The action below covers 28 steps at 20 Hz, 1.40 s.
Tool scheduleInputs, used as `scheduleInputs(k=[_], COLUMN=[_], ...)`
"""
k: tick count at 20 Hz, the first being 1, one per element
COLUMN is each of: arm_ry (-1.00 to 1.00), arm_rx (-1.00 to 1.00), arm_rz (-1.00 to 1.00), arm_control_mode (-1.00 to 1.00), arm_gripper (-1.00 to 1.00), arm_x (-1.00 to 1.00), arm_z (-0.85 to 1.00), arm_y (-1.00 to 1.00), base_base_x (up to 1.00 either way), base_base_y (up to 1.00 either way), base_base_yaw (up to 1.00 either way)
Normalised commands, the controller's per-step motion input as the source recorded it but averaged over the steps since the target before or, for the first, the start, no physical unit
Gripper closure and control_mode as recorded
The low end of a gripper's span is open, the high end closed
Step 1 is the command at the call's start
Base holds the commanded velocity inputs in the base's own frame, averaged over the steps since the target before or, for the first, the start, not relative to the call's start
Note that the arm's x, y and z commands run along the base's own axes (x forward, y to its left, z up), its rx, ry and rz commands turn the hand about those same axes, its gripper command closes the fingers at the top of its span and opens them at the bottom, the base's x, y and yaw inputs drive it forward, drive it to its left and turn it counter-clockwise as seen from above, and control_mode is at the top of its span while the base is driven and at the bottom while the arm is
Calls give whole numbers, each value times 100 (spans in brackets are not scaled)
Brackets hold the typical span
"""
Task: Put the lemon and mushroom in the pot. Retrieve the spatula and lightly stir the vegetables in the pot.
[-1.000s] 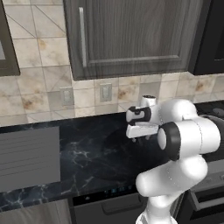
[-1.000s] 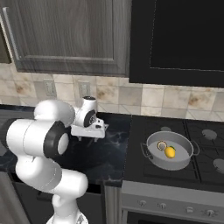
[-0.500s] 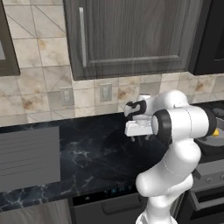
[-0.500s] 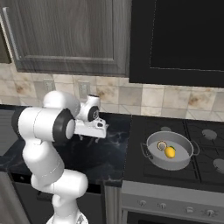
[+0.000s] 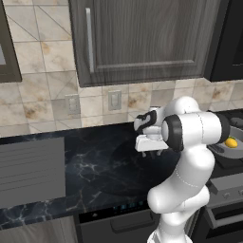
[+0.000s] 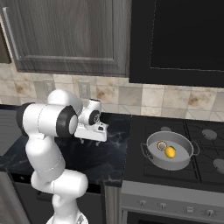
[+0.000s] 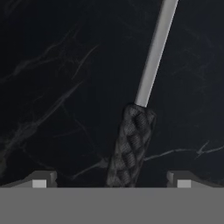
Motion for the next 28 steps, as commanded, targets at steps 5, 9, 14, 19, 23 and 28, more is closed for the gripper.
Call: scheduleInputs(k=[5, 9, 14, 19, 23, 28], arm_ry=[0, 0, 0, 1, 3, 3], arm_rx=[0, 0, 0, 0, 0, 0], arm_rz=[0, 0, 0, 0, 0, 0], arm_control_mode=[-100, -100, -100, -100, -100, -100], arm_gripper=[-100, -100, -100, -100, -100, -100], arm_x=[-20, -7, 0, -24, -34, -9], arm_z=[-15, -13, -3, -13, -10, -5], arm_y=[0, 0, 0, 0, 0, 0], base_base_x=[0, 0, 0, 0, 0, 0], base_base_y=[0, 0, 0, 0, 0, 0], base_base_yaw=[0, 0, 0, 0, 0, 0])
